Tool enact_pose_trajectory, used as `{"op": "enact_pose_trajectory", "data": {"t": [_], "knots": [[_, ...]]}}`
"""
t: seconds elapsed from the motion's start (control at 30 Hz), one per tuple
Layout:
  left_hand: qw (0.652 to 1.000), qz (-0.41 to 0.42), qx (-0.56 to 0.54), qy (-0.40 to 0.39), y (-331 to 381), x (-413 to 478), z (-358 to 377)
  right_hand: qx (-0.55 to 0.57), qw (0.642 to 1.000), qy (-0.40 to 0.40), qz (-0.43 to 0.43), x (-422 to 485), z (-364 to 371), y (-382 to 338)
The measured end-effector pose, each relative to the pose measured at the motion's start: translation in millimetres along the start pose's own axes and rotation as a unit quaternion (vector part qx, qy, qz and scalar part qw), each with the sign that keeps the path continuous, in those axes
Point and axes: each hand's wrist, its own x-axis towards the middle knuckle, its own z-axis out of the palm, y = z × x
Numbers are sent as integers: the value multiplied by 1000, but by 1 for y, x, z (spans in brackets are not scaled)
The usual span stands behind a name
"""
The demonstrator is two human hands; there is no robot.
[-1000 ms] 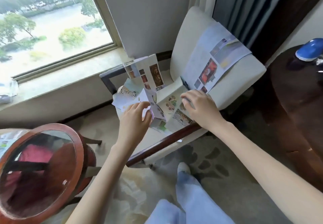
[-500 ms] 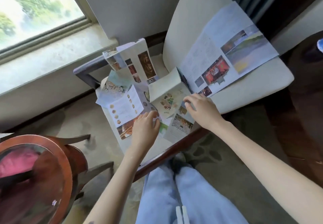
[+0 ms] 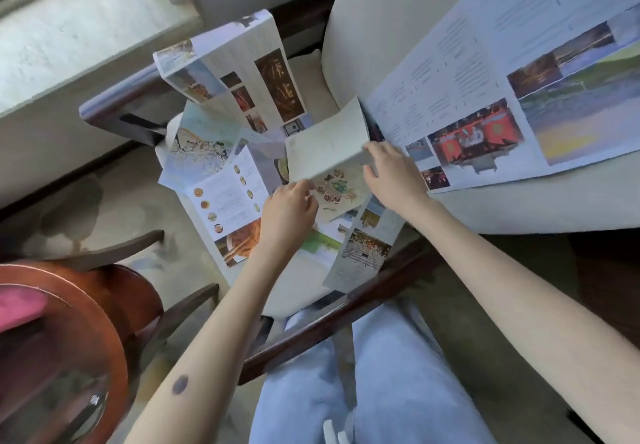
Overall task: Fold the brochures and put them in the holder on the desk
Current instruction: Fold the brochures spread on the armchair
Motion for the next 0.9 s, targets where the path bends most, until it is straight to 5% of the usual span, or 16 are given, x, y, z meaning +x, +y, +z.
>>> {"op": "enact_pose_trajectory", "data": {"t": [0.43,0.9], "knots": [[998,-54,1,-35,8,44,30,-52,998,-35,7,71,42,31],[997,-10,-26,77,8,30,8,229,963,61,-125,20,-11,-30]]}}
